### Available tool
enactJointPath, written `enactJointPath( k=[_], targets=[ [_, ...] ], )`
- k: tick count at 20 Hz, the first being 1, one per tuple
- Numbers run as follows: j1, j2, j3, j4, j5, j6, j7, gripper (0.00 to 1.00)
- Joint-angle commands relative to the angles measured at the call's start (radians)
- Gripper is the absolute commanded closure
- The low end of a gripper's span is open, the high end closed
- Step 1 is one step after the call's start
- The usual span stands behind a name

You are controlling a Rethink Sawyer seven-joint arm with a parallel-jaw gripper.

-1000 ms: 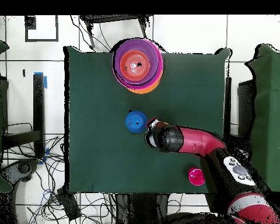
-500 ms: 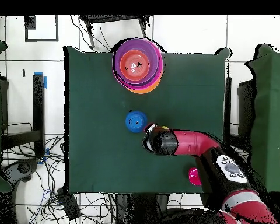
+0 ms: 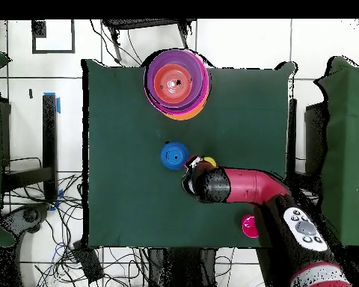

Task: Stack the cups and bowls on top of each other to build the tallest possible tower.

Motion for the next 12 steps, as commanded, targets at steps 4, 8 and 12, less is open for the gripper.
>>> enactJointPath(
  k=[4, 8, 12],
  targets=[
    [-0.009, -0.224, 0.188, 0.095, 0.189, 0.226, -0.057, 1.00],
    [0.041, -0.260, 0.179, 0.022, 0.235, 0.337, -0.061, 1.00],
    [0.103, -0.263, 0.169, -0.112, 0.256, 0.451, -0.036, 1.00]
  ],
)
